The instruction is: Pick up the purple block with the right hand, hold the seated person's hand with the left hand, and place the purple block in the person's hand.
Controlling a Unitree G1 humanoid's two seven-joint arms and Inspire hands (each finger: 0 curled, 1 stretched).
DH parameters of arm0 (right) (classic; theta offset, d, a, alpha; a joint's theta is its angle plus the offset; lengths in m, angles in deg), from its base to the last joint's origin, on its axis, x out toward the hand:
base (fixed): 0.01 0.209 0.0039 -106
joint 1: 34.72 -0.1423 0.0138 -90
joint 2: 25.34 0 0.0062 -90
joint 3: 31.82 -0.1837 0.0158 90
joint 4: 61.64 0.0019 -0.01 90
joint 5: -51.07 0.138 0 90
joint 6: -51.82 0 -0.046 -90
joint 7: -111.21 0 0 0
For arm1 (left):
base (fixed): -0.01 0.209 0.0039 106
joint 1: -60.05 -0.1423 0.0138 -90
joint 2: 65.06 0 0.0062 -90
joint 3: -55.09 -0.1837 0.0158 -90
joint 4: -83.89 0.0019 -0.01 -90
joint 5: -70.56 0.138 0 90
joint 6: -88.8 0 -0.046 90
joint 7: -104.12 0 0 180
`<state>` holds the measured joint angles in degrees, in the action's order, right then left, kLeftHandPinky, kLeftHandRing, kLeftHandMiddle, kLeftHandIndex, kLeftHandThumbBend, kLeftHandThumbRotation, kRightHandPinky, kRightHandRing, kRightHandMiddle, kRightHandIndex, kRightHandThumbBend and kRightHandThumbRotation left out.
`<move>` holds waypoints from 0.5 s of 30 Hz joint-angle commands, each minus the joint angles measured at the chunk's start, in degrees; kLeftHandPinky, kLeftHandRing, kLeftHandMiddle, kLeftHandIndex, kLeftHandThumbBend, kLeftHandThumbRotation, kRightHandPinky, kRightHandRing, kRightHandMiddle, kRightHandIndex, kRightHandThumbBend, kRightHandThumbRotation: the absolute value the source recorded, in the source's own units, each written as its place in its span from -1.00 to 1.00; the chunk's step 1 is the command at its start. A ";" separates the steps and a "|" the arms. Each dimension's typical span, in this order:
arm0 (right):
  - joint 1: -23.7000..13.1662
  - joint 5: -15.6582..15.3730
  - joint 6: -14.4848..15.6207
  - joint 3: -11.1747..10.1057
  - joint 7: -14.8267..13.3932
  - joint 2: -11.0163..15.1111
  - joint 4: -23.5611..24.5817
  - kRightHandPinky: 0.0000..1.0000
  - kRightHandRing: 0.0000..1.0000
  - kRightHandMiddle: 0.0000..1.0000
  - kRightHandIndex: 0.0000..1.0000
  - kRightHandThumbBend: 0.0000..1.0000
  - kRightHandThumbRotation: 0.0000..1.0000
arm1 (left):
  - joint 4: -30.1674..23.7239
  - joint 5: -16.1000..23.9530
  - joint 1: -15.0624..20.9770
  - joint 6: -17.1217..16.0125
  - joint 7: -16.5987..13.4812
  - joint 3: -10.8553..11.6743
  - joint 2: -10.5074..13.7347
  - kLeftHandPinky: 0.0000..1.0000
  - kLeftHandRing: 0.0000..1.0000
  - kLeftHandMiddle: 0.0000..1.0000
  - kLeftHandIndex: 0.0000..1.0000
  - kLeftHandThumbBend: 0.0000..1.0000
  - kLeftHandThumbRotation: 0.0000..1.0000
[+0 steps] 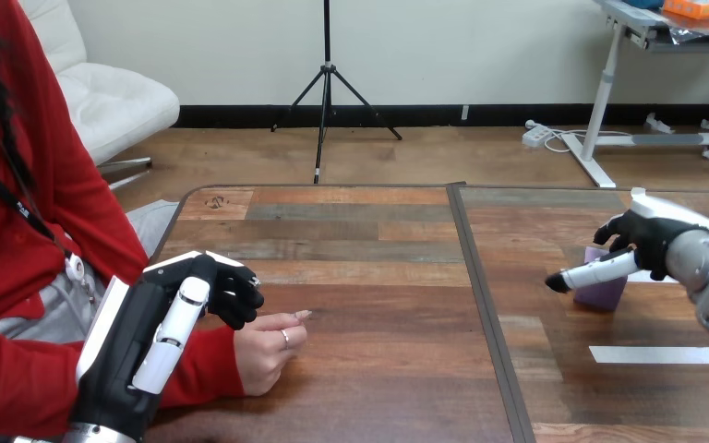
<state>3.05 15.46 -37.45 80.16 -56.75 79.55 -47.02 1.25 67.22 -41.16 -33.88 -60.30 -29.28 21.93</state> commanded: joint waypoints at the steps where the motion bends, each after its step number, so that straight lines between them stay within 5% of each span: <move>1: -1.01 0.83 0.33 -0.05 1.63 -0.40 -0.52 0.31 0.58 0.65 0.68 1.00 -0.16 | -1.15 0.21 2.42 -0.43 -0.43 0.58 0.91 -0.12 -0.04 0.02 -0.01 -0.15 1.00; 15: -1.39 0.25 0.28 0.41 1.55 -0.16 -0.42 0.22 0.50 0.59 0.57 1.00 -0.34 | -0.94 0.05 2.83 -0.19 -0.23 0.58 1.09 -0.11 -0.04 0.03 0.00 -0.18 1.00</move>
<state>2.55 15.49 -37.25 80.06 -56.24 79.97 -46.96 1.25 67.22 -41.16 -33.63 -60.32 -29.28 21.96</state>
